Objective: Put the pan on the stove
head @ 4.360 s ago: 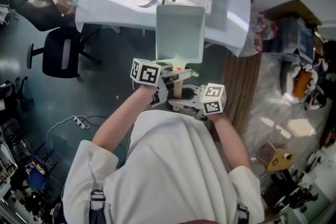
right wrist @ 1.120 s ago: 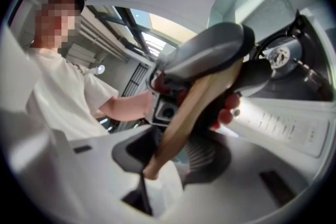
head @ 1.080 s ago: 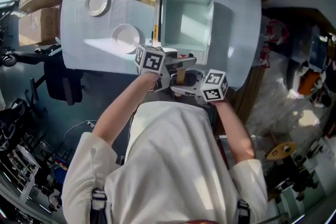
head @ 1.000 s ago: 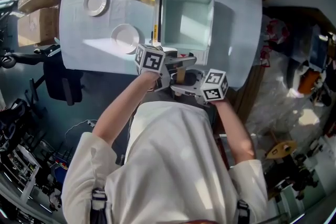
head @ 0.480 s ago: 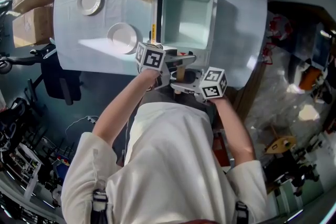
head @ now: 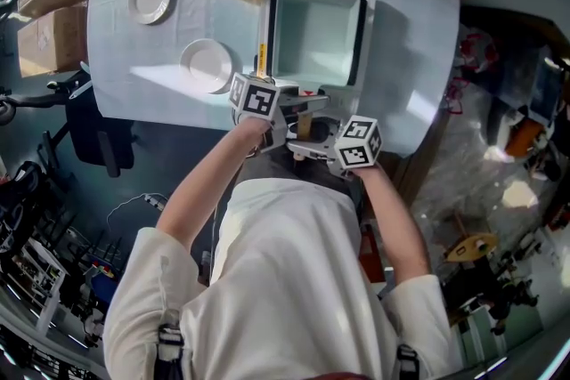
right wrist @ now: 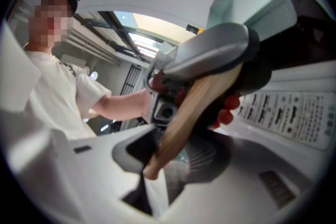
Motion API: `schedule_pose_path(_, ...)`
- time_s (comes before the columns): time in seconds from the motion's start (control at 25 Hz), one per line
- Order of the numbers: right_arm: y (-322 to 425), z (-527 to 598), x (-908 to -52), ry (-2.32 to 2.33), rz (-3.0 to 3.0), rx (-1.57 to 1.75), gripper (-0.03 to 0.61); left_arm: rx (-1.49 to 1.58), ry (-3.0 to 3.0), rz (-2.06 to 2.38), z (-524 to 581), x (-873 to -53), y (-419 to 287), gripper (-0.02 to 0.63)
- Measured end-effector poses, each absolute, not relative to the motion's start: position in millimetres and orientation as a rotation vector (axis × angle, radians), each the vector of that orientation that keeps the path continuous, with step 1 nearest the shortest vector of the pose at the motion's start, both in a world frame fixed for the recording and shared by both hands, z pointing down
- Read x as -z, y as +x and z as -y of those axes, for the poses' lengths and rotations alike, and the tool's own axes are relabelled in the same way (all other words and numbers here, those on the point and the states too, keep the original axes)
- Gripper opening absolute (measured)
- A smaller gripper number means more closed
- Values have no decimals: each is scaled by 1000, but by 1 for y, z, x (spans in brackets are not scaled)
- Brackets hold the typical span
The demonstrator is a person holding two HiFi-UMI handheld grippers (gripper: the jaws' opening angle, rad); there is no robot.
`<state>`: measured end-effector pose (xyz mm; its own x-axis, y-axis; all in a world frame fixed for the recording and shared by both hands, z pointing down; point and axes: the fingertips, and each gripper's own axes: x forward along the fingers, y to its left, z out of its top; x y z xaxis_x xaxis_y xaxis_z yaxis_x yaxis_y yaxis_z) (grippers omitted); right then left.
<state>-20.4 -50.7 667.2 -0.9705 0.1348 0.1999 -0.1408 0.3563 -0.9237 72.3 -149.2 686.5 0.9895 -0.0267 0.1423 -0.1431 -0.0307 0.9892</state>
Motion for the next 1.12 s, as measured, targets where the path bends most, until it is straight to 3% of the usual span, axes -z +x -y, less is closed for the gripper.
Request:
schedule_pose_path(0.6,-21,55,-665,-8,2380,-1703,175,-75,1589,139,152,-688,74,163)
schedule_pose_path(0.72,-21,57,-664,-20,2382,-1679,175,-113,1624,143,151,-685,76,210)
schedule_pose_path(0.88,-21,57,-664,-9,2370,-1676,178,-101,1604,137,151,-683,76,220)
schedule_pose_path(1.12,-15,54,-671,26,2327,-1668,238,-121,1613,188,154,-684,72,252)
